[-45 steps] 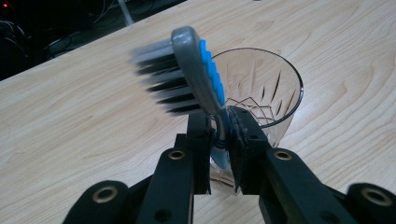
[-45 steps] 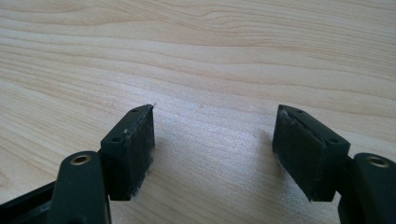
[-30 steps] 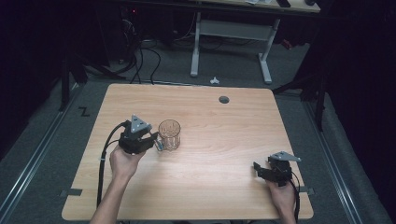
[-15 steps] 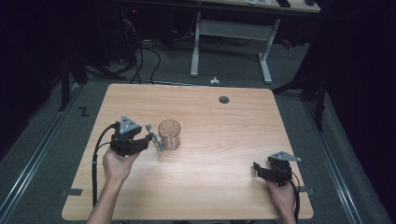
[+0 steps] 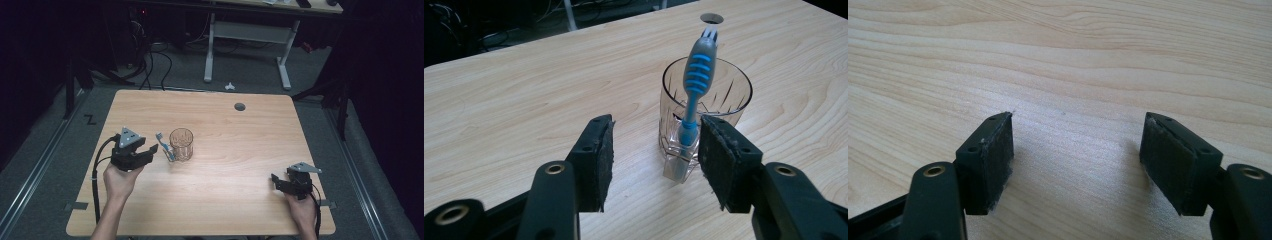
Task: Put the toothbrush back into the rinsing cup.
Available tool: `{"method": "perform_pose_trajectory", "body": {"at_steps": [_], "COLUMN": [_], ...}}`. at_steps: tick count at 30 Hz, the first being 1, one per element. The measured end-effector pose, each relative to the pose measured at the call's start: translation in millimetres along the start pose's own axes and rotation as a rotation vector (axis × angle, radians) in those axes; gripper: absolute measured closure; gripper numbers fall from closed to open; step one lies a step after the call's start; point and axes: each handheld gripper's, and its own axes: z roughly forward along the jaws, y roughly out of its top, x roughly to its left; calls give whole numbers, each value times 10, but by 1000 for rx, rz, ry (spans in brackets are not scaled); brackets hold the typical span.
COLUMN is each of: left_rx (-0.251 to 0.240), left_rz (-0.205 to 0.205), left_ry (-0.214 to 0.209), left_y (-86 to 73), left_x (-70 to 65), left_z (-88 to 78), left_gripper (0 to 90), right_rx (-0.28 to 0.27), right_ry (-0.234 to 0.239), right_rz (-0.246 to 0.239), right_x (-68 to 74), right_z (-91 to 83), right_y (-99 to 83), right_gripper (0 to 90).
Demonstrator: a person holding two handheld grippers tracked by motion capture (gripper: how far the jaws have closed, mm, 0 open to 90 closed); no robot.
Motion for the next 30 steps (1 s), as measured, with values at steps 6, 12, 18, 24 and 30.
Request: {"method": "perform_pose_trajectory", "body": {"at_steps": [6,12,18,24,30], "left_rx": [-14,-22,-34,-53,-68], "left_rz": [-18,-36,-53,-81,-101], "left_ry": [8,15,24,22,26], "left_y": [-47,-97,-150,-200,-252], "left_x": [29,64,96,128,155], "left_z": [-65,-125,-181,-243,-292], "left_gripper": [485,485,485,486,486], "right_rx": [-1,-1,0,-1,0], "right_ry": [0,0,0,0,-1], "right_rz": [-1,-2,-2,-2,-3], "right_x": [0,0,0,0,0], "right_z": [1,1,1,1,1], "right_y": [0,0,0,0,0], "right_gripper": [299,299,299,300,300]}}
